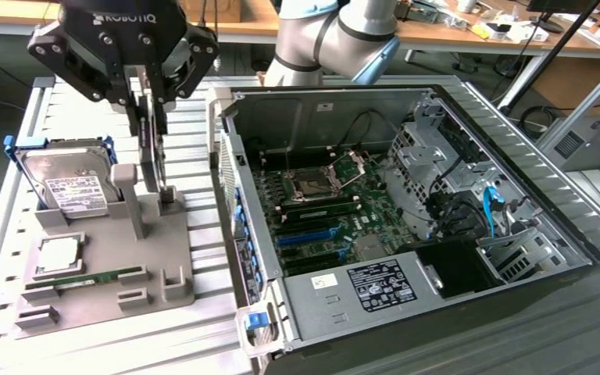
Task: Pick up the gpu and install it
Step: 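Pick up the gpu and move the gpu toward the slot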
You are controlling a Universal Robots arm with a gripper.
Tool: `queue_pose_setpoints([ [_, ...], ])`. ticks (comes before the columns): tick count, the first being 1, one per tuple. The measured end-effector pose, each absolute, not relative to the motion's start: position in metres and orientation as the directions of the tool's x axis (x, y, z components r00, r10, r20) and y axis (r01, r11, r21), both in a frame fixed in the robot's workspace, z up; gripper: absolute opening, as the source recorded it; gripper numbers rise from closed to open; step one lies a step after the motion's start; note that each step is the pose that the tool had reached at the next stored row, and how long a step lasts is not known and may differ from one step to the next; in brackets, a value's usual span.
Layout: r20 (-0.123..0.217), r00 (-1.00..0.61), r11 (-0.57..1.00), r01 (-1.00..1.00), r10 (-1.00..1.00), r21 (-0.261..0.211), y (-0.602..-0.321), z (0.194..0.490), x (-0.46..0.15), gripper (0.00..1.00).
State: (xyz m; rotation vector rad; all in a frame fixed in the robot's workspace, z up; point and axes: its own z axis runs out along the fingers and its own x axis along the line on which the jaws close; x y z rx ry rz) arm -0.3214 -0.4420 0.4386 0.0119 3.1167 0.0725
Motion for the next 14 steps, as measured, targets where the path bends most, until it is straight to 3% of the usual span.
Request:
queue_pose_setpoints([
  [6, -0.024, -1.0, 0.999, 0.007, 0.008, 0.047, -0.442, 0.457, -0.321, 0.27],
  [14, -0.024, -1.0, 0.999, 0.007, 0.008, 0.047, -0.442, 0.458, -0.317, 0.27],
])
